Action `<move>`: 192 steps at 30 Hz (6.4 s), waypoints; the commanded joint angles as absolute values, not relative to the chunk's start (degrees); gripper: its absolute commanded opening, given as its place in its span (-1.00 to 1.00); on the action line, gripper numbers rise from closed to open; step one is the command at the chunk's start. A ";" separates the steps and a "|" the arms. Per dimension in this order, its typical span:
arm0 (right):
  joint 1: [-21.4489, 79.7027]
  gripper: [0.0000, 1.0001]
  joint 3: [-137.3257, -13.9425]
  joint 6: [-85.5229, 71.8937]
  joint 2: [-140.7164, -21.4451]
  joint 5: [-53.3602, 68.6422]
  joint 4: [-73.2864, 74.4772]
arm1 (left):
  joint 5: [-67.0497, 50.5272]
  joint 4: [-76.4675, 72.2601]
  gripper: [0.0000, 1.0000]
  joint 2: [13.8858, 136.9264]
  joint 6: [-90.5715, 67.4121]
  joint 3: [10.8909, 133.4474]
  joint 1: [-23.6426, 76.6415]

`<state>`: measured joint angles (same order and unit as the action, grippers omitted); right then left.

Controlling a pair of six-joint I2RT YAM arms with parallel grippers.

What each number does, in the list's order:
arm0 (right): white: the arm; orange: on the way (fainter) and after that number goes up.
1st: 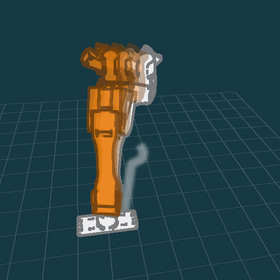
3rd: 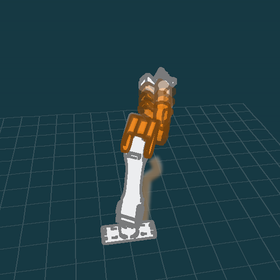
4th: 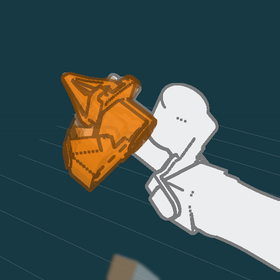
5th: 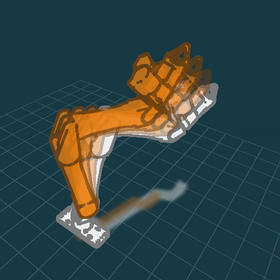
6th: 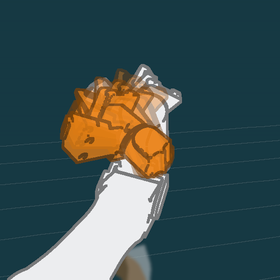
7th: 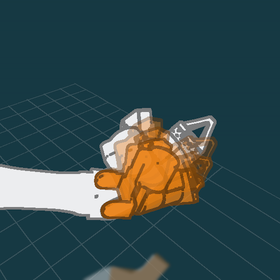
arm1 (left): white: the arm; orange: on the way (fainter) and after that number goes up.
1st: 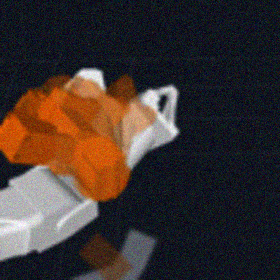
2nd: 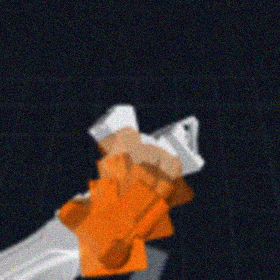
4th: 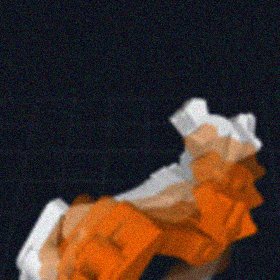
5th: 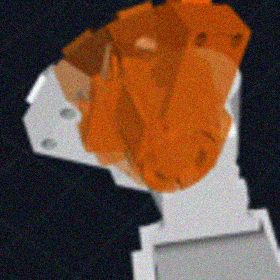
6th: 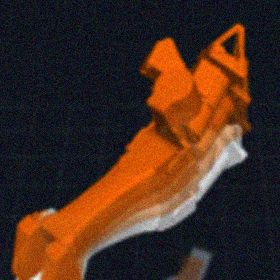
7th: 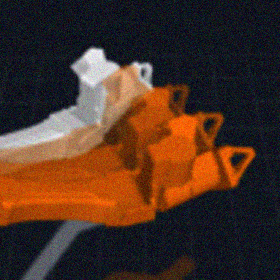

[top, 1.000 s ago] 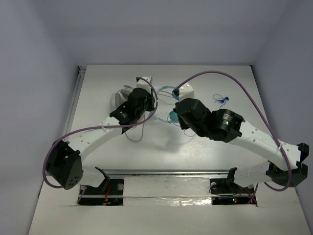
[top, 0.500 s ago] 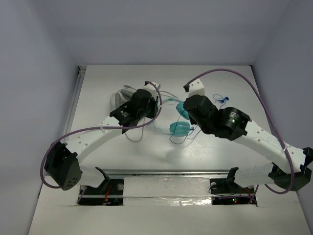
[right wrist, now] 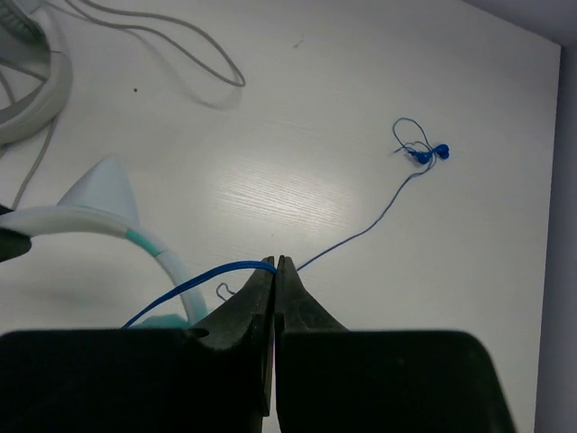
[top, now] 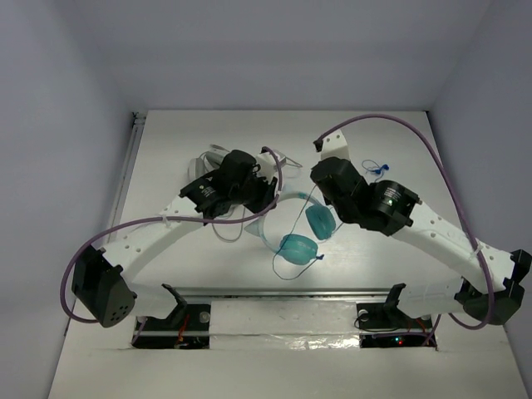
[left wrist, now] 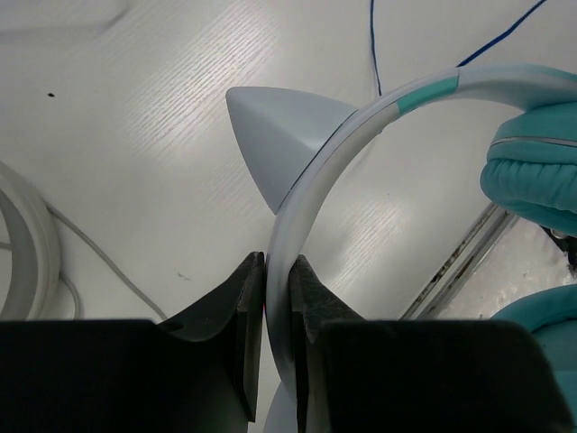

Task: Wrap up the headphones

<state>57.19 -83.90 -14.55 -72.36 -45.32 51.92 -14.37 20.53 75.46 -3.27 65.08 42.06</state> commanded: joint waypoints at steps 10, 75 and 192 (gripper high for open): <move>49.31 -1.00 -73.93 -17.57 -65.31 -43.95 35.25 | -27.15 14.34 -1.00 71.02 -5.27 66.62 38.33; 35.34 0.21 -31.38 -27.42 -78.49 -10.38 -39.90 | -29.18 5.89 -1.00 67.85 -24.96 96.68 26.46; 37.03 -1.00 -55.12 -23.28 -58.45 -13.91 8.54 | -25.21 14.42 -1.00 61.09 -4.48 63.46 41.06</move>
<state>41.71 -57.12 -20.49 -60.53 -19.62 15.29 -15.66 20.16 64.62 -3.25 60.16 43.09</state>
